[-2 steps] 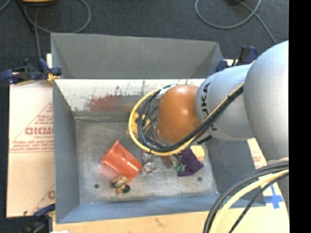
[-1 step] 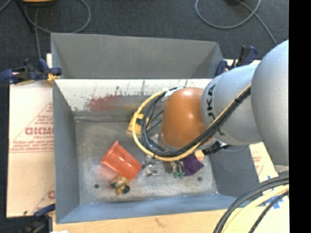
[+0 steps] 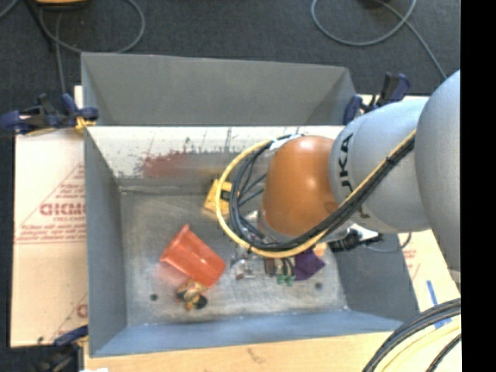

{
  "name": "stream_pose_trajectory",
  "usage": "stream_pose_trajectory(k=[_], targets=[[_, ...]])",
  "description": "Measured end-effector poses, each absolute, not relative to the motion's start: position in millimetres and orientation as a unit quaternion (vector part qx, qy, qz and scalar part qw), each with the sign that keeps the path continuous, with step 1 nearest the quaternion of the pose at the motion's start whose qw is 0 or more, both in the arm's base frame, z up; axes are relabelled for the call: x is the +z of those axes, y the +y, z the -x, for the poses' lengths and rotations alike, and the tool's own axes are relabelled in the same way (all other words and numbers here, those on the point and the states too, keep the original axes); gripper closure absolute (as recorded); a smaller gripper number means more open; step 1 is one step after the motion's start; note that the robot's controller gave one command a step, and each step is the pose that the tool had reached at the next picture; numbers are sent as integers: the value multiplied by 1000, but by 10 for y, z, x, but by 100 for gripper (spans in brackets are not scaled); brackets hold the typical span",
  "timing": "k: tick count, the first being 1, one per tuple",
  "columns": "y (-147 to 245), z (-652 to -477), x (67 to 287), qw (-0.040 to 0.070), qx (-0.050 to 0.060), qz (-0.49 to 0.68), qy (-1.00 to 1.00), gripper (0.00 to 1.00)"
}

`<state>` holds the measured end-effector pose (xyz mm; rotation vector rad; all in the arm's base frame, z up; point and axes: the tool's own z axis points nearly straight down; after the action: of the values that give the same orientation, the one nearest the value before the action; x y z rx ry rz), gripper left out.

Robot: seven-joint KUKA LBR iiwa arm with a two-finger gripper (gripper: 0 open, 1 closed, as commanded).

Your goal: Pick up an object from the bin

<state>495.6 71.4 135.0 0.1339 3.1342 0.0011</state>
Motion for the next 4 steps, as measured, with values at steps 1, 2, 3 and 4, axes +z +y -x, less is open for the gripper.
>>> stream_pose_trajectory(k=[1, 2, 3, 4], targets=[[827, -5051, 1678, 0, 0, 99, 995, 100], [1009, -5145, 2081, 1, 1, 18, 1000, 100], [1393, -5328, 1774, 1, 0, 27, 1000, 0], [1387, -5326, 1789, 1, 0, 26, 1000, 0]])
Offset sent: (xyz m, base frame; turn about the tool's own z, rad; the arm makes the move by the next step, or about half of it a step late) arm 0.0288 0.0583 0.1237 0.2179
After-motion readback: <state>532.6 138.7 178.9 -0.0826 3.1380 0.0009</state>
